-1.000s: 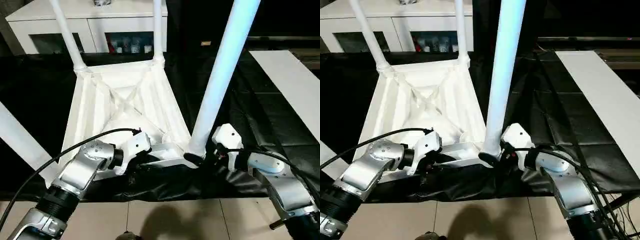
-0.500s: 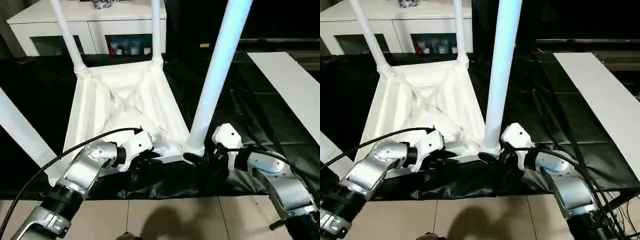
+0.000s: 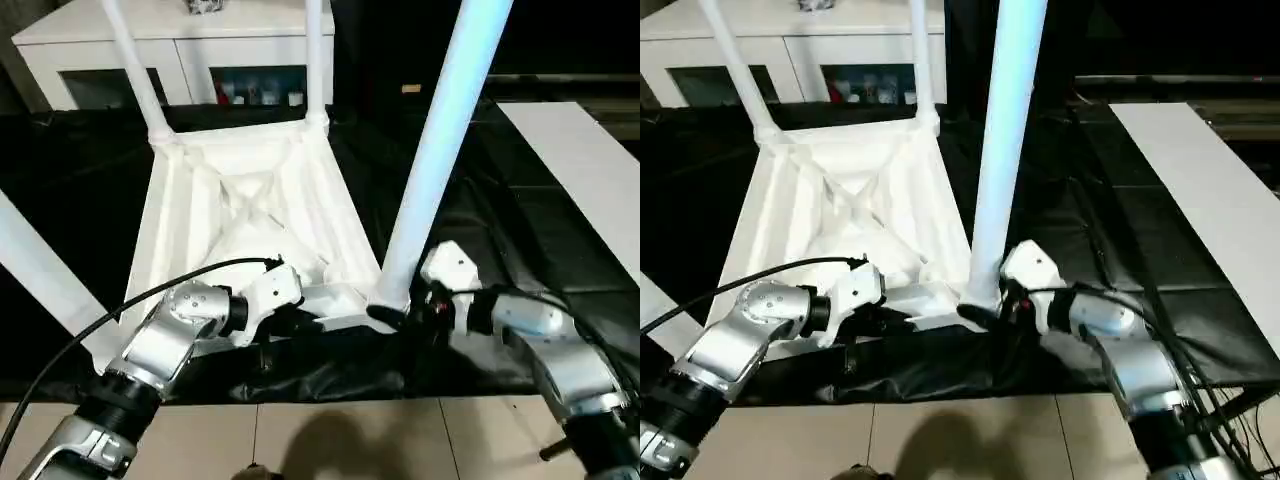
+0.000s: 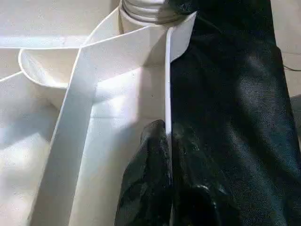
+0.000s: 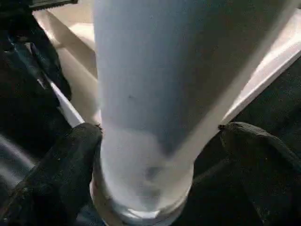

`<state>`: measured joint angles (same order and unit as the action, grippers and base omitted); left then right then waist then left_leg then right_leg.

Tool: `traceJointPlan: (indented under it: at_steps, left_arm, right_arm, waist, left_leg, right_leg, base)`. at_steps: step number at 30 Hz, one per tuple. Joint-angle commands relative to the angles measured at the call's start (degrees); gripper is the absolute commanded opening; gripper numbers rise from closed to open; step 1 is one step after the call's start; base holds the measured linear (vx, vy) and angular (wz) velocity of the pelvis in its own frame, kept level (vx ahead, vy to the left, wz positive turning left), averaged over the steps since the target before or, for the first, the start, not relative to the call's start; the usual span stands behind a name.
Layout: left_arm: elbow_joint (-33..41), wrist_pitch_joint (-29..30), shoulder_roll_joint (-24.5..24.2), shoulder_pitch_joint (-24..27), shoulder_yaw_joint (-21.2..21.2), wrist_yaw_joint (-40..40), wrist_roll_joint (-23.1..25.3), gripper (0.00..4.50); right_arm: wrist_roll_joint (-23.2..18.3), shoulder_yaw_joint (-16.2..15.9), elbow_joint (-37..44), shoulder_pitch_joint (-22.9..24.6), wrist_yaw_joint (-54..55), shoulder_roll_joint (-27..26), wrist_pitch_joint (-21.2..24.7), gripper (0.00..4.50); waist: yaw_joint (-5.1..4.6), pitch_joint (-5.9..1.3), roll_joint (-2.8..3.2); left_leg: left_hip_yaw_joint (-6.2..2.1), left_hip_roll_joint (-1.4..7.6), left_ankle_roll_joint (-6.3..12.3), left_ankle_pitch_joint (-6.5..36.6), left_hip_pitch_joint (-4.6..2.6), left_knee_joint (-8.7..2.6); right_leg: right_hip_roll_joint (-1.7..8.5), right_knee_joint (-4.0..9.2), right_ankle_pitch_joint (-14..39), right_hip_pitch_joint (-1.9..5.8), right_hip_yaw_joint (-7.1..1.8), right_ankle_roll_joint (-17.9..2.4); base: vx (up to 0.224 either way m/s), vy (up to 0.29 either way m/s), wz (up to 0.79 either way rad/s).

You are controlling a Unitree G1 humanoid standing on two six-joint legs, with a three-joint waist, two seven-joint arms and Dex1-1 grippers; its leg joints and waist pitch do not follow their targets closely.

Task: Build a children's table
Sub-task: Rotate leg to tighten

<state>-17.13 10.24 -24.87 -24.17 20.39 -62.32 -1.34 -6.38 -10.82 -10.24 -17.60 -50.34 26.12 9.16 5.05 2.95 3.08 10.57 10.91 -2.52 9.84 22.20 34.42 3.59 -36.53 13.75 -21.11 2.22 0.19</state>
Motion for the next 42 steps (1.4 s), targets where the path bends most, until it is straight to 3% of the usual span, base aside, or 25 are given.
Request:
traceJointPlan:
  at_steps: [1, 4, 7, 8, 17, 28, 32, 34, 37, 39, 40, 42]
  left_arm:
    - [0.6, -0.8, 0.0, 0.7, 0.8, -1.6, -0.5, 0.0]
    - [0.2, -1.1, -0.2, 0.6, 0.7, -1.4, -0.3, 0.0]
    - [-0.1, -1.3, -0.3, 0.5, 0.6, -1.3, -0.2, 0.0]
    - [-0.4, -1.4, -0.3, 0.4, 0.5, -1.2, -0.1, 0.0]
    - [-0.8, -1.4, -0.4, 0.1, 0.4, -1.2, 0.1, 0.0]
    - [-1.0, -0.2, -0.1, 0.3, -0.5, -1.0, -1.0, 0.0]
    - [-5.2, 1.8, 4.8, -1.3, -1.1, 9.4, 2.3, 0.0]
    - [-7.8, 2.3, 8.4, -3.0, -1.4, 15.5, 3.8, 0.0]
    - [-12.4, 2.6, 12.9, -6.0, -1.7, 23.7, 6.0, 0.0]
    - [-14.3, 2.2, 14.3, -7.3, -1.7, 26.8, 7.0, 0.0]
    - [-16.9, 1.5, 16.2, -8.9, -1.6, 30.1, 8.0, 0.0]
    - [-21.2, -0.4, 18.6, -11.5, -1.5, 35.1, 10.1, 0.0]
  right_arm:
    - [0.0, -0.2, -0.9, -0.9, -0.9, 0.2, -0.7, 4.22]
    - [-0.2, -0.4, -1.6, -1.2, -2.0, 0.8, -1.0, 3.83]
    - [-0.4, -0.7, -1.9, -1.1, -3.1, 1.3, -1.1, 3.72]
    - [-0.1, -0.9, -2.3, -1.1, -3.8, 1.7, -1.5, 3.46]
    - [-0.5, -0.8, -3.3, -1.1, -5.1, 1.7, -1.2, 2.81]
    - [-2.8, 0.8, -4.7, -0.2, -4.3, -1.1, -0.9, 2.7]
    - [0.8, 4.6, -12.2, -1.6, 14.3, -8.5, -0.5, 2.69]
    - [2.2, 6.3, -13.6, -2.2, 24.4, -13.3, 1.3, 2.69]
    - [4.3, 7.8, -15.3, -3.9, 36.3, -19.0, 2.9, 2.69]
    - [4.7, 8.5, -16.3, -4.8, 40.7, -21.4, 3.1, 2.69]
    - [4.3, 9.0, -17.7, -6.0, 44.1, -24.4, 3.1, 2.69]
    - [5.0, 7.7, -19.8, -8.2, 45.6, -28.3, 0.8, 2.69]
  waist:
    - [-0.3, -3.49, -1.02]
    - [-0.24, -3.49, -1.08]
    - [-0.27, -3.43, -1.06]
    - [-0.25, -3.44, -1.04]
    - [-0.26, -3.44, -1.07]
    - [-0.31, -3.35, -1.04]
    - [-0.81, -2.92, -0.99]
    - [-1.7, -2.89, -1.19]
    - [-2.25, -2.74, -1.27]
    - [-2.27, -2.91, -1.18]
    - [-2.26, -2.93, -1.15]
    - [-2.23, -2.96, -1.3]
  left_leg:
    - [-1.04, 2.37, 1.95, 10.4, -1.2, -3.96]
    - [-0.96, 2.3, 2.17, 10.2, -1.18, -3.86]
    - [-0.98, 2.32, 2.07, 10.6, -1.17, -3.93]
    - [-1.0, 2.35, 2.05, 10.7, -1.19, -3.93]
    - [-1.02, 2.36, 2.11, 10.7, -1.16, -3.96]
    - [-1.02, 2.33, 1.94, 11.5, -1.17, -4.04]
    - [-0.97, 2.22, 0.3, 14.0, -1.37, -4.4]
    - [-1.4, 2.1, -2.23, 16.9, -1.65, -4.84]
    - [-1.39, 1.99, -2.37, 19.1, -1.98, -4.82]
    - [-1.55, 1.91, -2.37, 18.3, -1.74, -4.92]
    - [-1.41, 1.91, -2.28, 18.4, -2.07, -4.86]
    - [-1.43, 1.78, -2.35, 19.0, -2.26, -4.86]
  right_leg:
    - [4.23, 4.81, 6.0, 1.38, -2.4, -12.6]
    - [4.3, 4.86, 5.9, 1.36, -2.39, -12.6]
    - [4.25, 4.93, 6.7, 1.39, -2.39, -12.4]
    - [4.27, 4.92, 6.8, 1.39, -2.39, -12.4]
    - [4.24, 4.95, 7.1, 1.35, -2.37, -12.5]
    - [4.32, 5.1, 8.1, 1.28, -2.39, -12.6]
    - [4.25, 5.54, 12.3, 0.75, -2.41, -12.4]
    - [4.46, 5.86, 18.5, 0.81, -2.29, -10.9]
    - [4.53, 6.48, 21.2, 0.26, -2.58, -9.6]
    - [4.63, 6.53, 21.3, 0.47, -2.56, -8.8]
    - [4.57, 6.72, 20.6, 0.04, -2.7, -8.7]
    - [4.61, 6.8, 21.0, -0.02, -2.65, -8.6]
  base:
    - [0.0, 0.0, 0.0]
    - [0.0, 0.0, 0.0]
    - [0.0, 0.0, 0.0]
    - [0.0, 0.0, 0.0]
    - [0.0, 0.0, 0.0]
    - [0.0, 0.0, 0.0]
    - [0.0, 0.0, 0.0]
    - [0.0, 0.0, 0.0]
    - [0.0, 0.0, 0.0]
    - [0.0, 0.0, 0.0]
    - [0.0, 0.0, 0.0]
    - [0.0, 0.0, 0.0]
